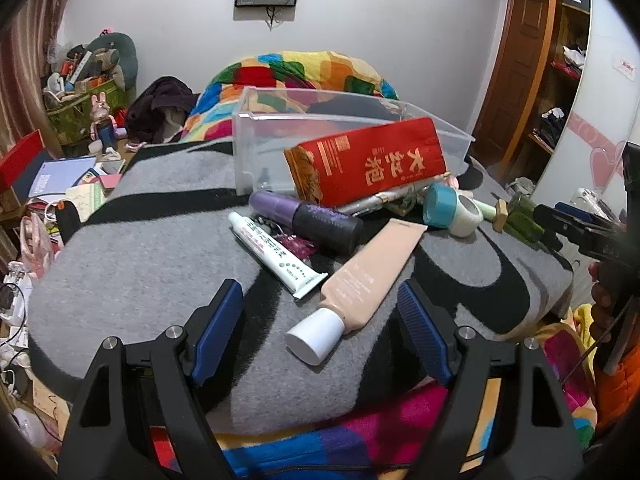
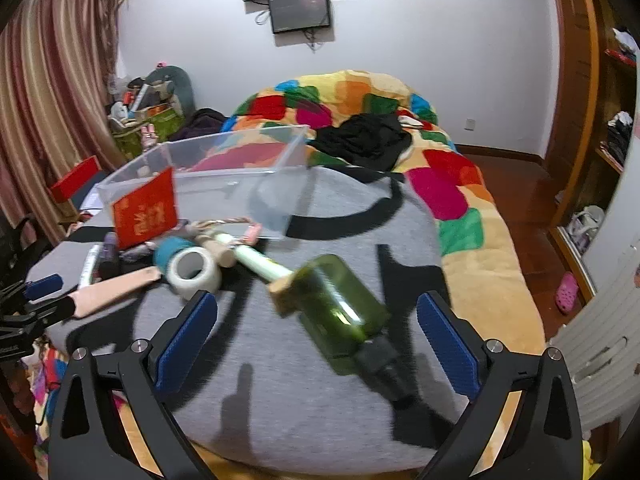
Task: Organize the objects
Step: 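Grasp the green glass bottle with the right gripper while the left grasps the beige tube, then carry the bottle into the clear box and release it while the left lowers the tube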
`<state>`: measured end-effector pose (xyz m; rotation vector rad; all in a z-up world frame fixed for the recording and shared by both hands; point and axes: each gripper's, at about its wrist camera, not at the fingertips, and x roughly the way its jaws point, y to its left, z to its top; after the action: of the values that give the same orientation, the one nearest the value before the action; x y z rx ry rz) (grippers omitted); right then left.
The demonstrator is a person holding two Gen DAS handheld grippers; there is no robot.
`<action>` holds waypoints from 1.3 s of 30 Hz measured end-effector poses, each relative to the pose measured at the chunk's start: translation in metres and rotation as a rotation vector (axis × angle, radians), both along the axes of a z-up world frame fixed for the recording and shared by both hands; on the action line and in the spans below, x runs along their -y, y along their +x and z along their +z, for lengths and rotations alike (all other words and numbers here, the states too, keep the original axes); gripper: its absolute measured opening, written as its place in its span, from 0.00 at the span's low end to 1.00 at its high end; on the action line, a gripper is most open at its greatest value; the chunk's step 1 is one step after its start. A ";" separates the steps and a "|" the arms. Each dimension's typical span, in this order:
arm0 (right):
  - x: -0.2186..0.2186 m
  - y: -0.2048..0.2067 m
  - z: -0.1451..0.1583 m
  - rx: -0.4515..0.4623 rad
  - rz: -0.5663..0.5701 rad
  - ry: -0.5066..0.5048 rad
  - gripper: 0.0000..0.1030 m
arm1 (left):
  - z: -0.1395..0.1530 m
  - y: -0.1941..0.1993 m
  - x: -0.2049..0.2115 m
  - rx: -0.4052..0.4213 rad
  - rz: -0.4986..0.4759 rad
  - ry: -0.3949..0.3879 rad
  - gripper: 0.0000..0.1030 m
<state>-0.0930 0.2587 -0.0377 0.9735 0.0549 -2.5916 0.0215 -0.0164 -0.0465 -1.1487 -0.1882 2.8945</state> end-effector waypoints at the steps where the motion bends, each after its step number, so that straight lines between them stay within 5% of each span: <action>1: -0.003 -0.002 -0.001 -0.008 -0.014 0.012 0.97 | -0.003 -0.001 0.000 0.002 -0.005 0.006 0.75; 5: -0.007 -0.014 -0.006 -0.019 -0.046 0.044 0.95 | -0.011 -0.003 -0.001 0.005 -0.008 0.003 0.65; 8: -0.007 -0.027 -0.014 0.015 -0.043 0.045 0.83 | -0.011 -0.001 -0.002 -0.006 -0.021 0.011 0.49; 12: -0.008 -0.035 -0.027 0.095 -0.004 0.002 0.57 | -0.011 0.001 -0.001 -0.016 -0.030 0.036 0.31; 15: -0.007 -0.035 -0.031 0.126 0.021 -0.011 0.39 | -0.008 0.003 0.001 -0.023 -0.031 0.056 0.28; 19: -0.007 -0.028 -0.029 0.114 0.028 -0.020 0.37 | -0.002 0.007 -0.002 -0.032 -0.038 0.054 0.22; 22: -0.007 -0.022 -0.025 0.097 0.032 -0.024 0.37 | 0.004 0.011 -0.004 -0.047 -0.039 0.040 0.02; 29: -0.001 -0.013 -0.010 0.066 0.068 -0.045 0.37 | 0.008 0.010 -0.002 -0.017 -0.050 0.039 0.04; 34: 0.002 -0.008 0.001 0.049 0.091 -0.064 0.37 | 0.006 0.016 0.002 -0.032 -0.020 0.044 0.50; 39: 0.008 -0.007 0.012 0.028 0.117 -0.081 0.37 | -0.009 0.013 -0.001 0.010 -0.040 0.050 0.50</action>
<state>-0.0996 0.2507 -0.0261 0.9485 0.0000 -2.4534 0.0344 -0.0150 -0.0552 -1.1464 -0.2334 2.8331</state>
